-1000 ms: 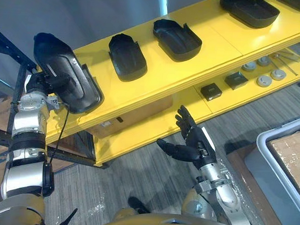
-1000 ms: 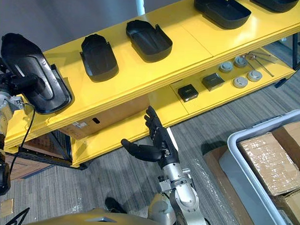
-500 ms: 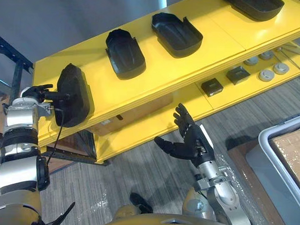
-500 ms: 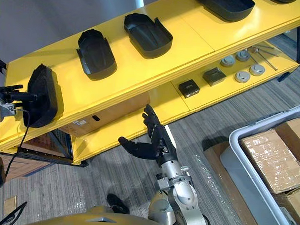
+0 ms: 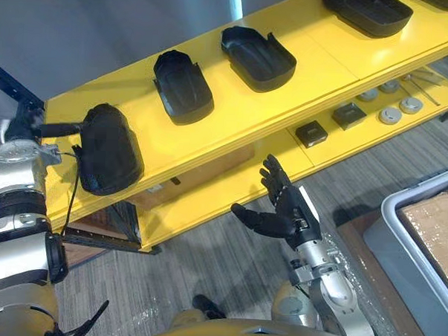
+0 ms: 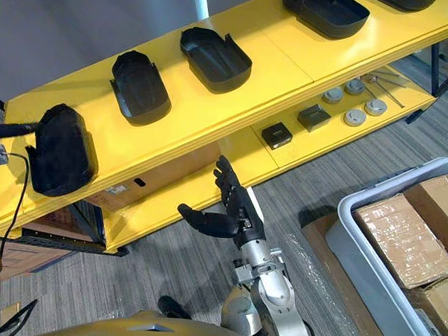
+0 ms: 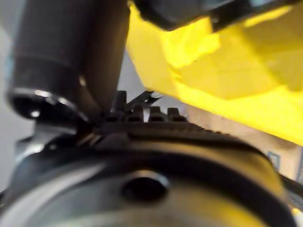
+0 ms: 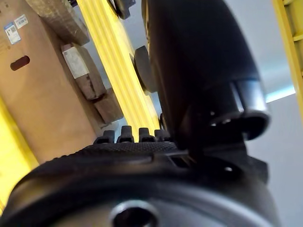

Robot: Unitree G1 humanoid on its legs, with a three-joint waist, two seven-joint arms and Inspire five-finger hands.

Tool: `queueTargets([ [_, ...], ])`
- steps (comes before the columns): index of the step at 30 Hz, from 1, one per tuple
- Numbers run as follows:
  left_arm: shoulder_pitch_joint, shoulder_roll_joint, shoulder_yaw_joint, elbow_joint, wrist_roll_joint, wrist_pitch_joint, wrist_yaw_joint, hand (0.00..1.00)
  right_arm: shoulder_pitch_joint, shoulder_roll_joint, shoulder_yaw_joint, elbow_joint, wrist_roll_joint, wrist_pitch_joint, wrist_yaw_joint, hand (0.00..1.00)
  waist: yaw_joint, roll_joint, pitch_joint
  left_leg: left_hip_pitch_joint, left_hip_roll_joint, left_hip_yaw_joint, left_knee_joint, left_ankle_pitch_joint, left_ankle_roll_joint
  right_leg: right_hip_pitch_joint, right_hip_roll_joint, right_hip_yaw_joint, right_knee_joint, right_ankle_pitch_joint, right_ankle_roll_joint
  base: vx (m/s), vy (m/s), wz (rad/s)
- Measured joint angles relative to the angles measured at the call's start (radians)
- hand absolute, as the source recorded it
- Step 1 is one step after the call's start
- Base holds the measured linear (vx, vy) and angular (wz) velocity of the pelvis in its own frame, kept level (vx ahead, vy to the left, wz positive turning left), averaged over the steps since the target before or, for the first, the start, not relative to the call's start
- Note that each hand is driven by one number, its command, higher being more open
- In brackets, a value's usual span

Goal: Walk over and take three plastic housings, then place them on the shelf

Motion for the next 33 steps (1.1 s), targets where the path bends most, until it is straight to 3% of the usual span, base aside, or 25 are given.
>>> queueTargets([
  [8,-0.07,0.026,-0.112,-0.366,-0.18,-0.329,0.151,1.0,-0.008,0.018,0.0,0.029,-0.006,-0.125,0.045,1.0,0.015,-0.008,-0.005,0.029,0.014,-0.002,-0.019,0.003,-0.005,0.073,0.035,-0.025,-0.088,0.035,0.002,0.0,0.0,0.0],
  [10,-0.056,0.015,-0.112,-0.476,-0.188,-0.377,0.159,1.0,-0.032,0.02,0.0,0.028,-0.006,-0.145,0.05,1.0,0.021,-0.011,-0.007,0.029,0.02,-0.003,-0.018,0.004,-0.006,0.077,0.041,-0.03,-0.097,0.037,0.001,0.0,0.0,0.0],
  [12,0.017,-0.029,-0.105,-0.608,-0.188,-0.42,0.16,1.0,-0.057,0.023,-0.002,0.028,-0.005,-0.147,0.05,1.0,0.029,-0.015,-0.02,0.03,0.027,-0.006,-0.017,0.004,-0.006,0.088,0.047,-0.042,-0.103,0.037,0.001,0.03,-0.003,0.09],
  [13,0.137,-0.107,-0.1,-0.741,-0.187,-0.447,0.145,1.0,-0.072,0.028,-0.01,0.028,-0.005,-0.147,0.055,1.0,0.033,-0.018,-0.038,0.042,0.032,-0.02,-0.016,0.004,-0.006,0.119,0.053,-0.06,-0.117,0.037,0.001,0.06,-0.007,0.17],
  [16,0.355,-0.261,-0.101,-0.915,-0.186,-0.454,0.064,1.0,-0.103,0.035,-0.046,0.028,0.048,-0.147,0.109,1.0,0.061,-0.027,-0.07,0.049,0.042,-0.036,-0.012,-0.002,-0.014,0.15,0.062,-0.091,-0.137,0.038,0.002,0.05,-0.004,0.22],
  [18,0.526,-0.389,-0.102,-0.986,-0.177,-0.453,0.019,1.0,-0.149,0.034,-0.087,0.028,0.115,-0.14,0.201,1.0,0.091,-0.053,-0.083,0.046,0.047,-0.065,-0.01,0.0,-0.018,0.177,0.067,-0.12,-0.155,0.039,0.004,0.01,-0.004,0.29],
  [21,0.69,-0.505,-0.1,-1.025,-0.172,-0.452,0.016,1.0,-0.189,0.03,-0.097,0.027,0.141,-0.096,0.318,1.0,0.124,-0.09,-0.102,0.044,0.047,-0.103,-0.009,0.001,-0.02,0.221,0.071,-0.164,-0.184,0.044,0.011,-0.01,-0.01,0.33],
  [26,0.864,-0.616,-0.123,-1.166,-0.119,-0.485,-0.018,1.0,-0.233,0.006,-0.005,0.059,0.149,0.004,0.42,1.0,0.184,-0.121,-0.118,0.038,0.042,-0.156,-0.008,-0.001,-0.022,0.271,0.07,-0.219,-0.209,0.05,0.019,-0.01,0.006,0.33],
  [33,0.957,-0.668,-0.183,-1.244,0.014,-0.62,-0.011,1.0,-0.296,-0.008,0.11,0.256,0.108,0.022,0.416,1.0,0.222,-0.113,-0.116,-0.003,0.041,-0.225,-0.001,0.004,-0.021,0.298,0.072,-0.287,-0.219,0.051,0.021,-0.03,0.008,0.28],
])
